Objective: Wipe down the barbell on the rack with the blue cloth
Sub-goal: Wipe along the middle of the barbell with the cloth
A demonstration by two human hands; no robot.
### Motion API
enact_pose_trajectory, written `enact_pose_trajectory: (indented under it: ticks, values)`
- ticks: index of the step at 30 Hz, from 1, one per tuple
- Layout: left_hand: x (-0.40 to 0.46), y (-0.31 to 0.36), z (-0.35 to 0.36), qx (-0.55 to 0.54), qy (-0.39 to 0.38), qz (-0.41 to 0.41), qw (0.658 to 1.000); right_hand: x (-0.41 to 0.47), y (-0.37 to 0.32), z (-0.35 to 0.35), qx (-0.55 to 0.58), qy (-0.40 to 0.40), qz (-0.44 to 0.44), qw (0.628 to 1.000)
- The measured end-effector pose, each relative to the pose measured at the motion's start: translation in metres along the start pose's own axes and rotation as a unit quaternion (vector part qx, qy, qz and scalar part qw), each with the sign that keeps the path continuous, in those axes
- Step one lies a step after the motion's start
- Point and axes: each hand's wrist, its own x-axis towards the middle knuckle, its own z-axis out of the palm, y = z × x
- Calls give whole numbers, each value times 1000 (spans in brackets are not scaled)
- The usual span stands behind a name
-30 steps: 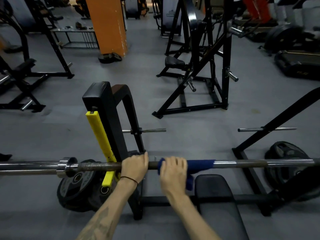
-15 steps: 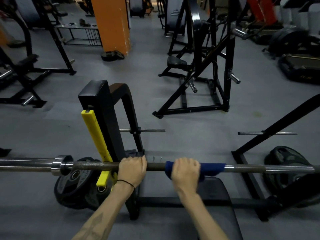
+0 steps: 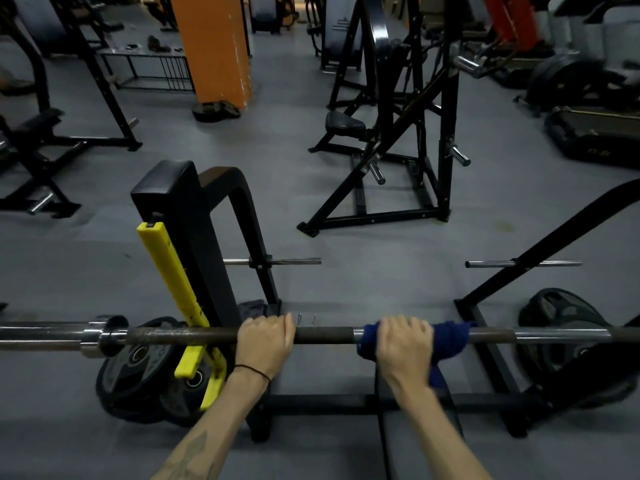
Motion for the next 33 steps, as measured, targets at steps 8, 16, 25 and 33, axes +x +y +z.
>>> enact_pose_trajectory:
  ticks: [8,16,25,33]
  values:
    - [0,-1,5,-5,20,6,1000,-9,-102,21,76,-54,-121,988]
    - [-15,4,7,-50,80,6,996,1,50,-13,-24,7,-58,998]
    - [5,45,-3,-85,47,39,995,-3,-69,21,55,-19,-118,991]
    - [8,49,-11,-124,61,7,990,6,62,-12,-1,20,-43,999]
